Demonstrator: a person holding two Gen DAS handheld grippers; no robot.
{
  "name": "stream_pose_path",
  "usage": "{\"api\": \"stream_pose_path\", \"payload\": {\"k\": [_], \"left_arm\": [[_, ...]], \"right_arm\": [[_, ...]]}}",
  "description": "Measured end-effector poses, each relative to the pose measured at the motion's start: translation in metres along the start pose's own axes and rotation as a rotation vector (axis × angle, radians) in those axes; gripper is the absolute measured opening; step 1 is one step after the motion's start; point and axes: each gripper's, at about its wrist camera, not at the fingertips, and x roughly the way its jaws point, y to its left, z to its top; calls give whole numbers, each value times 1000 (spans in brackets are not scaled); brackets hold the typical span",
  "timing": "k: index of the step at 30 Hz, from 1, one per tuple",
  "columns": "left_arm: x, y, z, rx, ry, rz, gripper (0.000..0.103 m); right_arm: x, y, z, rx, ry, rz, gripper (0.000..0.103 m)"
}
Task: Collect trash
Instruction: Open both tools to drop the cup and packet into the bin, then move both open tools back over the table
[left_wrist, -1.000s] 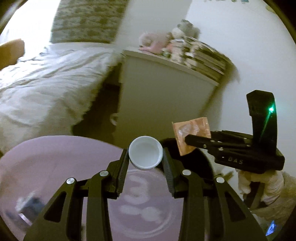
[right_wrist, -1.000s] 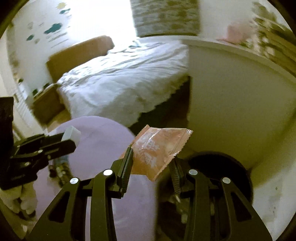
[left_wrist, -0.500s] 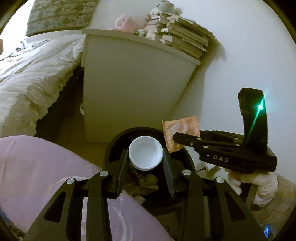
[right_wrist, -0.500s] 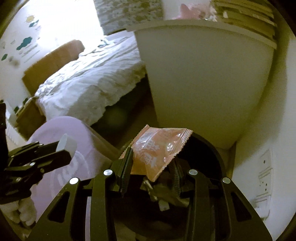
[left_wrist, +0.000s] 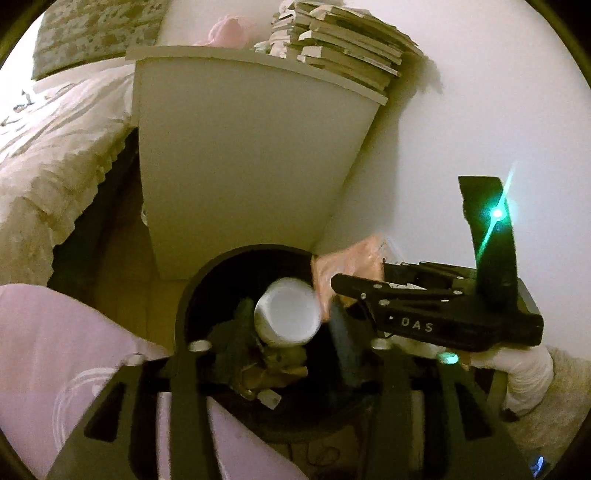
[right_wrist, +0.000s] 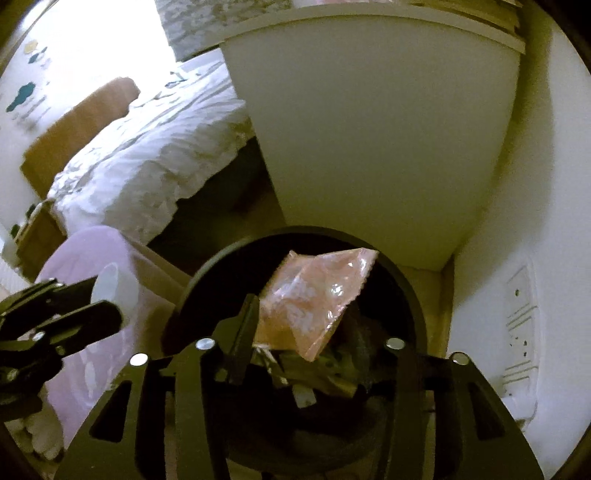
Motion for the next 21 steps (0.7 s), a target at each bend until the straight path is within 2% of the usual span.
{"api": "stream_pose_path", "payload": {"k": [1,2,4,9,13,18,21], "left_arm": [[-3,-1,0,2,-10,3,66],[-7,-3,0,6,-25,7,71],[-13,-6,0,15,-38,11,74],[-43,-11,-3,27,-83,28,77],[-78,-8,-9,30,-147,70,87],[-123,11,-29,-1,-190,134,87],[-144,36,-47,-52,-191,195,87]], "right_arm": [[1,-1,-1,5,0,-3,62],[0,-2,-2,10,-1,-7,64],[-2,0,-1,18,-2,-7,66],[-14,14,-4,-3,-15,18,66],[-27,41,-3,-43,-27,63,66],[-36,91,-6,-115,-26,136,66],[-40,123,-9,-160,-18,180,66]]}}
